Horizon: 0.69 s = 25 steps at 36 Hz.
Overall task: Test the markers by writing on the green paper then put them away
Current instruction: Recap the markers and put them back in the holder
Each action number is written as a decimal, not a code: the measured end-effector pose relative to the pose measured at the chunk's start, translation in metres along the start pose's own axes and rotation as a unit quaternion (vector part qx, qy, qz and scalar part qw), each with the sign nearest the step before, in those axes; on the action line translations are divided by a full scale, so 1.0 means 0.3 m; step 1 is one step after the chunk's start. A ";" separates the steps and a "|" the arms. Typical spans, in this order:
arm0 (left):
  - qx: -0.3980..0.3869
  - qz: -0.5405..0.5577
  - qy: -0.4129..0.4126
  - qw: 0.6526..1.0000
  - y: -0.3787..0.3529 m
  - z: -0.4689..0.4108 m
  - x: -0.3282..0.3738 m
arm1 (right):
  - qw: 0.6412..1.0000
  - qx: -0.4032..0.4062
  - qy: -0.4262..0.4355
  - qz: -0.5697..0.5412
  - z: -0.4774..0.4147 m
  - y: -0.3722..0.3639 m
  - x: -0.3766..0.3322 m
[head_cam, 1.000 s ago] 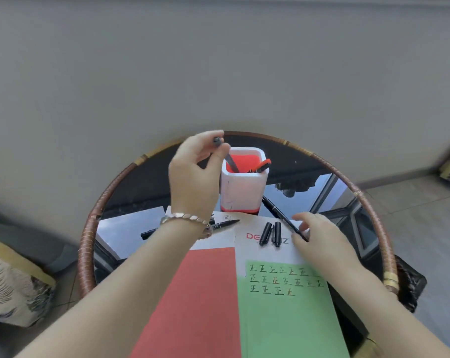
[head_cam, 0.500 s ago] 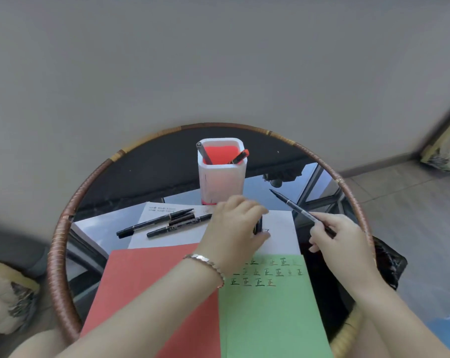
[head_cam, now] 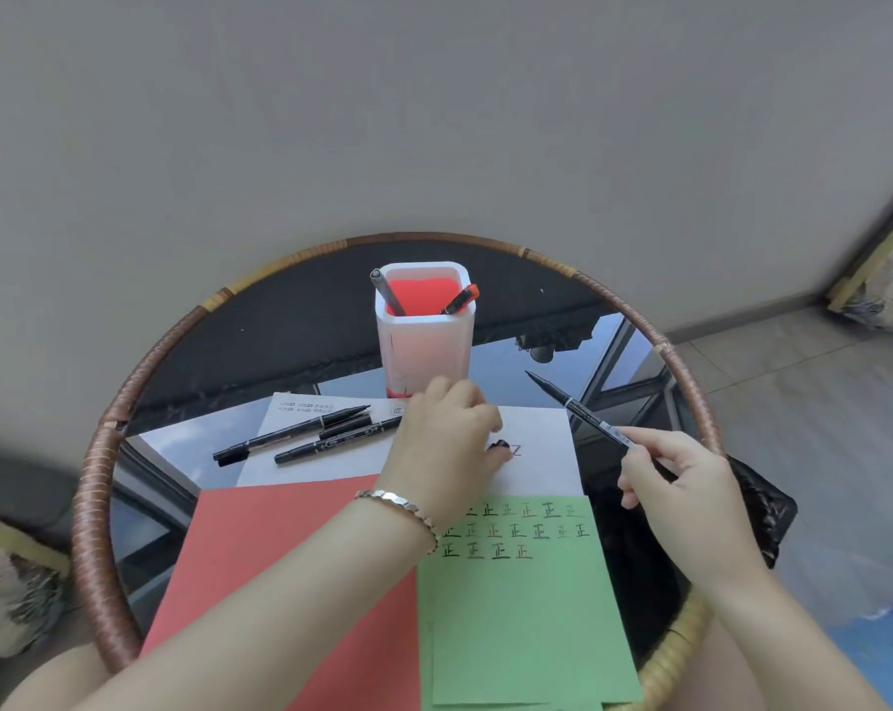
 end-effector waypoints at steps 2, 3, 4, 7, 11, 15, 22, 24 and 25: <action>-0.002 -0.013 -0.013 1.000 -0.017 0.013 -0.005 | 1.000 -0.002 -0.001 -0.012 0.003 -0.008 -0.005; 0.005 -0.020 -0.014 1.000 -0.015 0.018 -0.004 | 1.000 0.000 -0.001 -0.013 0.004 -0.011 -0.005; 0.003 -0.021 -0.015 1.000 -0.014 0.022 0.000 | 1.000 0.003 -0.002 -0.011 0.004 -0.011 -0.005; -0.030 -0.027 -0.006 0.999 -0.017 0.033 0.004 | 1.000 0.007 -0.005 -0.001 0.002 -0.013 -0.003; -0.029 -0.027 0.004 0.999 -0.024 0.044 0.010 | 1.000 -0.002 -0.006 -0.006 0.009 -0.013 -0.007; -0.002 0.015 0.023 1.000 -0.007 0.046 0.003 | 1.000 -0.002 -0.001 -0.016 0.013 -0.003 -0.009; 0.013 0.333 0.180 0.925 0.105 0.098 -0.087 | 0.994 -0.011 -0.001 -0.110 0.034 -0.008 -0.057; 0.006 0.410 0.223 0.885 0.113 0.116 -0.118 | 0.988 -0.010 0.000 -0.151 0.042 -0.014 -0.080; 0.007 0.440 0.244 0.864 0.116 0.128 -0.134 | 0.985 -0.008 -0.001 -0.175 0.045 -0.018 -0.089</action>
Point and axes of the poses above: each hand's wrist, its own z-axis away from the middle knuckle, its own y-axis out of the back of the hand, x = y × z, the point moved 6 cm from there along -z, towards the middle knuckle, and after that the axes turned 13 degrees about -z, right-handed, at the moved point
